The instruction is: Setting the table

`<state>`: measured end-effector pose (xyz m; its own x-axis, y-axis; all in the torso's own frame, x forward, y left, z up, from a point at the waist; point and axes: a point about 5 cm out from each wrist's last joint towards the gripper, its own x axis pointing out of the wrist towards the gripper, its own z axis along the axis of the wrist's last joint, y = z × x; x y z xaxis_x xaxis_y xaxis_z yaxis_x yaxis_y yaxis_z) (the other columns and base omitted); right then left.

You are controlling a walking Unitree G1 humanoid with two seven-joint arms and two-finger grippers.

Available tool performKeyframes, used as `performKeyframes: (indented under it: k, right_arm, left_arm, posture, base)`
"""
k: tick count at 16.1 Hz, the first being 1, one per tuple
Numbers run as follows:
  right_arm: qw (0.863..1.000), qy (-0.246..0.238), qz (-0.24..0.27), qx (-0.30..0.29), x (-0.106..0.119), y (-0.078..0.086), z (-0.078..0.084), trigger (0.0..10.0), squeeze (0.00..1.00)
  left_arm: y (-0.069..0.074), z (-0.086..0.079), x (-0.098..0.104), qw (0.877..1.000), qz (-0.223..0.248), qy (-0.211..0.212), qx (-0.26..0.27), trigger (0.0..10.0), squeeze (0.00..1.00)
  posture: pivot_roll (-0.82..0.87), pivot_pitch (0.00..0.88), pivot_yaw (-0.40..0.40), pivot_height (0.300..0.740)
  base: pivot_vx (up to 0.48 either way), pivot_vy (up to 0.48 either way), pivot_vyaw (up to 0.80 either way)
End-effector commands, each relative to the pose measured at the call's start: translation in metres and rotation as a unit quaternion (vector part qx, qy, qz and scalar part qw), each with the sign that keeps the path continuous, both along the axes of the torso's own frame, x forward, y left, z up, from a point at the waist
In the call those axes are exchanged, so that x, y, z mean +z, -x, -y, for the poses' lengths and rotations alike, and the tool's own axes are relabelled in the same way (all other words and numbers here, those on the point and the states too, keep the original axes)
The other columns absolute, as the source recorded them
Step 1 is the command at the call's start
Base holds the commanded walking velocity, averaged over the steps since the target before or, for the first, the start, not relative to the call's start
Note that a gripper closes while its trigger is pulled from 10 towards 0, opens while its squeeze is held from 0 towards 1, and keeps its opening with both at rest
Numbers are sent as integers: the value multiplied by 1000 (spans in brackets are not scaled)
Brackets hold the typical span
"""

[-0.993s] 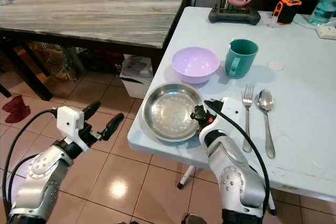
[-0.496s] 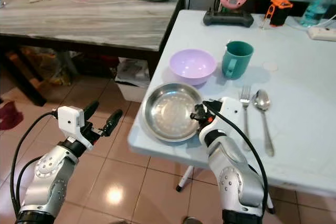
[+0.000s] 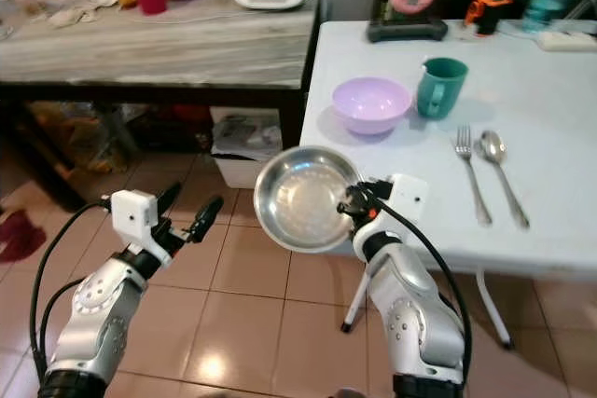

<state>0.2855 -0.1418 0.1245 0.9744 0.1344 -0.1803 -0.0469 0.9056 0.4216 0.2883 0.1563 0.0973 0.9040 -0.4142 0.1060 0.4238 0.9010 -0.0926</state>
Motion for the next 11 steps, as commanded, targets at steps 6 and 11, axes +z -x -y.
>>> performKeyframes:
  k: [6, 11]
  right_arm:
    - [1000, 7, -9, 13, -7, 1, -7, 10000, 0]
    - [1000, 11, -4, 6, -5, -1, -4, 10000, 0]
  left_arm:
    - [2, -1, -6, 1000, -8, 0, 13, 10000, 0]
    - [1, 4, -6, 1000, -7, 3, 9, 10000, 0]
  posture:
    - [-169, 82, 66, 740]
    - [-169, 83, 69, 740]
  base:
    - [0, 480, 0]
    - [0, 480, 0]
